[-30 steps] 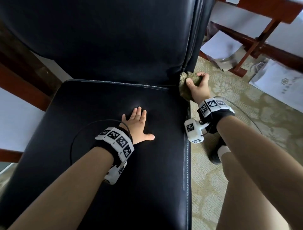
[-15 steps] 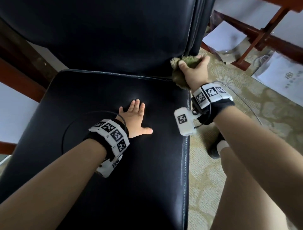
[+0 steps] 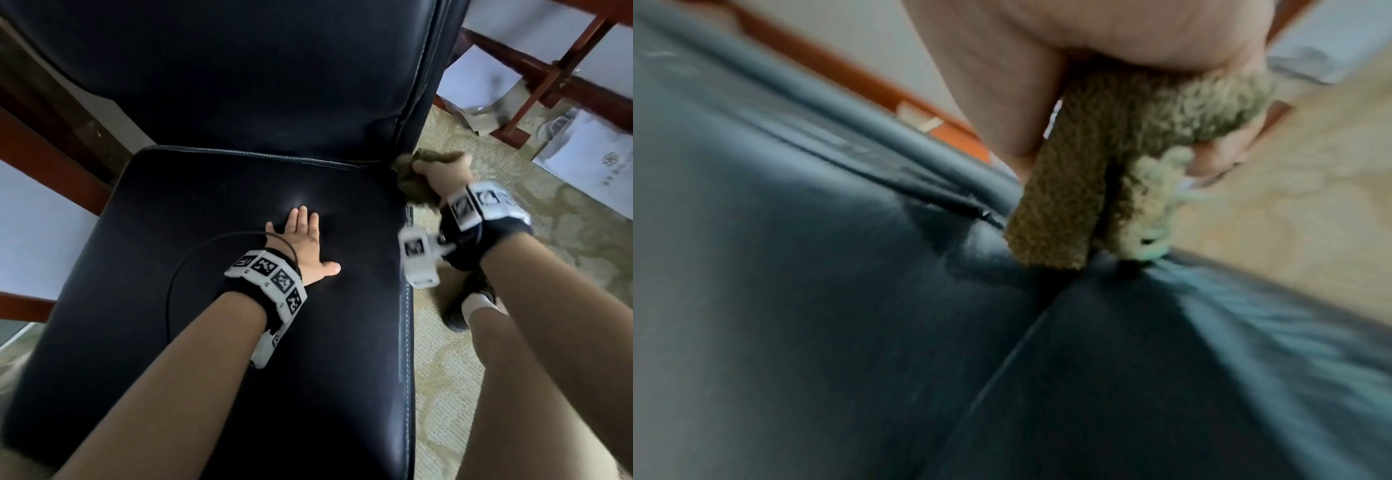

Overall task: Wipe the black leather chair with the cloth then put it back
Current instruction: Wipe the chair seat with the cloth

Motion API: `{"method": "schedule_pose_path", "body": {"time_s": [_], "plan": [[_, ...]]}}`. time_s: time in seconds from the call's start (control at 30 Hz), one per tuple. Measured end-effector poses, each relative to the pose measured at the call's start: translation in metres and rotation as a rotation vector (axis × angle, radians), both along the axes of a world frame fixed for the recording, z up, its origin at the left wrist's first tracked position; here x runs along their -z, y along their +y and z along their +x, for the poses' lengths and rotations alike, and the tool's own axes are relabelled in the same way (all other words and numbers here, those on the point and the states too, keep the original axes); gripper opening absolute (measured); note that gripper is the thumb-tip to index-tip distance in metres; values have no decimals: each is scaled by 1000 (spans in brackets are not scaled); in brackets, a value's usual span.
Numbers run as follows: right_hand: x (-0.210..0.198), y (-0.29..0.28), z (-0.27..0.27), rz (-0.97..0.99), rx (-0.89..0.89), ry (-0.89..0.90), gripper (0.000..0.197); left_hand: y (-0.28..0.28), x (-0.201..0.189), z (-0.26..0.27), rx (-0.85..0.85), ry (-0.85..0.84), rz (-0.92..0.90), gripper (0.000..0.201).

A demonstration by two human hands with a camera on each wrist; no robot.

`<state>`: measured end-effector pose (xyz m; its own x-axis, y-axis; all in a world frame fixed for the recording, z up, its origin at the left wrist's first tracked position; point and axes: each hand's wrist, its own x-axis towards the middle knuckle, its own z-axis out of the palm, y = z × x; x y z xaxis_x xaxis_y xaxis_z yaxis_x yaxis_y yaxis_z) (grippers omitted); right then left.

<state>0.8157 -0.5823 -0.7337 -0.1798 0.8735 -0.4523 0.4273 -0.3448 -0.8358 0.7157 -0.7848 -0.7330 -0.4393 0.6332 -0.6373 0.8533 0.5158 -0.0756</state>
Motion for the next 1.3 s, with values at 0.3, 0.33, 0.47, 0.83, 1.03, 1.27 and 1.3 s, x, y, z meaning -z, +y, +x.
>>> {"method": "schedule_pose_path", "body": {"time_s": [0.3,0.33,0.47,0.83,1.03,1.27,1.3], "plan": [[-15,-25,-12,379,57,196,43,-2,0,-1,-3,-1,25,95],[-19,-24,-22,376,83,222,44,-2,0,-2,-4,-7,25,95],[-18,-20,-45,206,237,279,46,-3,1,-3,6,-28,33,94],[-11,-26,-74,242,463,306,44,-3,1,-1,15,-42,46,92],[-19,-18,-58,220,243,38,46,-4,2,0,8,-31,45,92],[-7,-40,17,37,153,-70,68,-2,2,3,0,-1,23,92],[-3,-49,26,26,142,-51,66,-2,2,2,-2,3,30,92]]}}
